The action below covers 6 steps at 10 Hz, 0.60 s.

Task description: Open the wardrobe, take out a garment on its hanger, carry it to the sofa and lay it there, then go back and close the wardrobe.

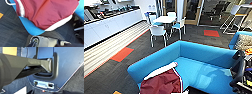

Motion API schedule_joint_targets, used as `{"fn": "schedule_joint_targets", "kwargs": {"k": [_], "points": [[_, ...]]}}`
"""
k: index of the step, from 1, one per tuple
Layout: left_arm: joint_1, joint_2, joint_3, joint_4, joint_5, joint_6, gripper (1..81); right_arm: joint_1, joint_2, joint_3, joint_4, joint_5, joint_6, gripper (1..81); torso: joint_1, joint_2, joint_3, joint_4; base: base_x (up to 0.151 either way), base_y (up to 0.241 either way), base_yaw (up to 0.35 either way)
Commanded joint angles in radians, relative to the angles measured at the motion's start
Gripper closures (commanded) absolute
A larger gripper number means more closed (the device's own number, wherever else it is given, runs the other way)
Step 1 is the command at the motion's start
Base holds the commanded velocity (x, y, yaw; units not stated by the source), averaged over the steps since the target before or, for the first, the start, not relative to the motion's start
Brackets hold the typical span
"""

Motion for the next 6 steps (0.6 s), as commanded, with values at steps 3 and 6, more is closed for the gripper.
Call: {"fn": "schedule_joint_targets", "kwargs": {"k": [3,6], "points": [[0.241,0.110,-0.075,0.304,0.016,0.003,1.0,-0.003,0.032,-0.048,-0.002,-0.042,-0.001,1.0,0.000,0.000,0.066,0.000,0.000,0.000,0.000],[0.342,0.172,-0.114,0.305,0.026,0.001,1.0,0.002,0.051,-0.074,0.000,-0.041,0.000,1.0,-0.002,-0.001,0.055,-0.038,0.000,0.000,0.000]]}}
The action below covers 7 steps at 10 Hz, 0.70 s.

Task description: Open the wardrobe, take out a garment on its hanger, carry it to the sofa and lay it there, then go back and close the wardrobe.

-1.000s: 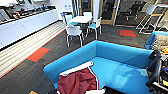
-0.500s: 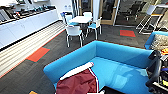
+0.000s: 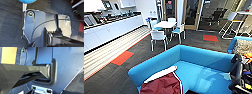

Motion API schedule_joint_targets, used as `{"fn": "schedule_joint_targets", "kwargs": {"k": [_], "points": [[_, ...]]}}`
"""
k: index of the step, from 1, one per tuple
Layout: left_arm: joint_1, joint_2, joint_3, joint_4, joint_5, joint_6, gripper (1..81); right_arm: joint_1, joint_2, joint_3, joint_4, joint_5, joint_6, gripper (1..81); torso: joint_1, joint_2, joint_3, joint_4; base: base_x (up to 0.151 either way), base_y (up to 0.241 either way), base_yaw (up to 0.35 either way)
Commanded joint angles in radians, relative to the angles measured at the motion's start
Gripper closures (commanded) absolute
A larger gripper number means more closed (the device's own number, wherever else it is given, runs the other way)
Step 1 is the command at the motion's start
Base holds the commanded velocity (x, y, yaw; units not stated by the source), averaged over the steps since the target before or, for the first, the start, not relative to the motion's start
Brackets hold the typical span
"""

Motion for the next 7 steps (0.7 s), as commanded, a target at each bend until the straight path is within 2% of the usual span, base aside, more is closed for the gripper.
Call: {"fn": "schedule_joint_targets", "kwargs": {"k": [1,2,3,5,6,7], "points": [[0.053,0.059,-0.040,0.058,0.035,0.001,1.0,0.007,0.006,0.000,-0.001,-0.062,0.001,1.0,0.000,0.000,0.000,-0.094,0.000,0.000,0.000],[0.081,0.073,-0.046,0.061,0.035,0.003,1.0,0.009,0.008,-0.001,-0.001,-0.062,0.001,1.0,0.000,0.000,0.002,-0.104,0.000,0.000,0.000],[0.105,0.078,-0.048,0.078,0.023,0.009,1.0,0.009,0.009,-0.001,-0.002,-0.062,0.001,1.0,0.000,-0.001,0.025,-0.128,0.000,0.000,0.000],[0.138,0.093,-0.048,0.187,0.019,0.044,1.0,0.010,0.009,-0.001,-0.005,-0.062,0.001,1.0,0.000,-0.001,0.037,-0.189,0.000,0.000,0.000],[0.144,0.105,-0.054,0.240,0.019,0.049,1.0,0.010,0.009,-0.005,-0.007,-0.062,0.001,1.0,0.000,-0.001,0.019,-0.136,0.000,0.000,0.000],[0.144,0.127,-0.069,0.247,0.033,0.046,1.0,0.009,0.011,-0.012,-0.002,-0.062,0.000,1.0,0.000,-0.001,0.023,-0.162,0.000,0.000,0.000]]}}
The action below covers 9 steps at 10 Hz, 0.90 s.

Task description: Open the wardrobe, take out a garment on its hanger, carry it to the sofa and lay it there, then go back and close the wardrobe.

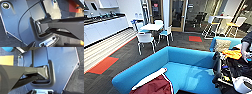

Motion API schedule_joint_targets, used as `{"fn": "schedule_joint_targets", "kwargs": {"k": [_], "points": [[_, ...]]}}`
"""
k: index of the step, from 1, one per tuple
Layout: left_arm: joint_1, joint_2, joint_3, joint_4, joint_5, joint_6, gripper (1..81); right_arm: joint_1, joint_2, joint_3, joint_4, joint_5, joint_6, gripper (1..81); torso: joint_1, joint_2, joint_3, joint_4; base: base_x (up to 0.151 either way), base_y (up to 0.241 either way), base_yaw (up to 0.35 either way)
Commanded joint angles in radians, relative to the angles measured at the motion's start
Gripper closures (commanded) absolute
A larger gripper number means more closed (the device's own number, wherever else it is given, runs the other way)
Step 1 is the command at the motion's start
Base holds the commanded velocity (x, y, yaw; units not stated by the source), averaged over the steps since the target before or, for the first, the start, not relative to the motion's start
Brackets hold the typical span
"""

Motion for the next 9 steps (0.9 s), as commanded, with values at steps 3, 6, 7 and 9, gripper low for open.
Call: {"fn": "schedule_joint_targets", "kwargs": {"k": [3,6,7,9], "points": [[-0.013,0.117,-0.178,0.051,0.032,0.000,1.0,0.007,0.022,-0.046,-0.008,-0.062,-0.002,1.0,0.001,0.000,0.045,-0.001,0.000,0.000,0.000],[-0.013,0.152,-0.261,0.044,0.027,0.002,1.0,0.010,0.044,-0.083,-0.011,-0.063,-0.002,1.0,0.001,0.000,0.073,-0.001,0.000,0.000,0.000],[-0.017,0.151,-0.263,0.044,0.027,0.002,1.0,0.012,0.046,-0.083,-0.011,-0.065,-0.004,1.0,0.001,0.000,0.064,-0.001,0.000,0.000,0.000],[-0.023,0.143,-0.263,0.044,0.027,0.002,1.0,0.010,0.050,-0.094,-0.013,-0.078,-0.007,1.0,0.001,-0.002,0.074,-0.001,0.000,0.000,0.000]]}}
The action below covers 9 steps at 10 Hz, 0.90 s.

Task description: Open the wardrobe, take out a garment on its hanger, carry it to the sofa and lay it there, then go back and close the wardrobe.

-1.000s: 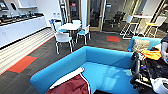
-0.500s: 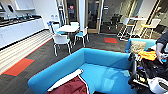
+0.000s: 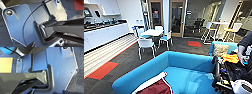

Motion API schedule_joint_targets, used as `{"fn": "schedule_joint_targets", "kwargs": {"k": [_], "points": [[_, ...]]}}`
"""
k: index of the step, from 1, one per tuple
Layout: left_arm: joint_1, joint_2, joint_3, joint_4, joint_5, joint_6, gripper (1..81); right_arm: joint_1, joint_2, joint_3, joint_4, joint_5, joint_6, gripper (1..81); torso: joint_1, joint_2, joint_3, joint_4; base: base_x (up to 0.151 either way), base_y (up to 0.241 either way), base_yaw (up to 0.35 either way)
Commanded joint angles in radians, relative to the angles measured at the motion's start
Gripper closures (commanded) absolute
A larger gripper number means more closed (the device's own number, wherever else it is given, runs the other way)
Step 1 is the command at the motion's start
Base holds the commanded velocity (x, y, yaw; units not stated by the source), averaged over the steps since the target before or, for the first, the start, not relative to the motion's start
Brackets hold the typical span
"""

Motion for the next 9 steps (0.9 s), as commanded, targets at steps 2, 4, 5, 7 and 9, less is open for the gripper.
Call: {"fn": "schedule_joint_targets", "kwargs": {"k": [2,4,5,7,9], "points": [[-0.030,-0.027,0.003,-0.021,0.026,-0.001,1.0,-0.007,0.003,-0.053,-0.012,-0.073,-0.005,1.0,0.001,0.000,0.000,0.000,0.000,0.000,0.000],[-0.022,-0.085,0.003,-0.134,-0.120,-0.003,1.0,-0.019,0.003,-0.102,-0.012,-0.075,-0.005,1.0,0.001,0.000,0.000,0.000,0.000,0.000,0.000],[-0.017,-0.102,0.003,-0.148,-0.152,-0.004,1.0,-0.023,0.001,-0.117,-0.010,-0.075,-0.005,1.0,0.001,0.000,0.000,0.000,0.000,0.000,0.000],[-0.017,-0.102,0.003,-0.150,-0.149,-0.003,1.0,-0.023,0.001,-0.122,-0.009,-0.075,-0.005,1.0,0.001,0.000,0.000,0.000,0.000,0.000,0.000],[-0.017,-0.096,0.002,-0.155,-0.149,-0.004,1.0,-0.023,0.001,-0.122,-0.007,-0.075,-0.005,1.0,0.001,0.000,0.000,0.000,0.000,0.000,0.000]]}}
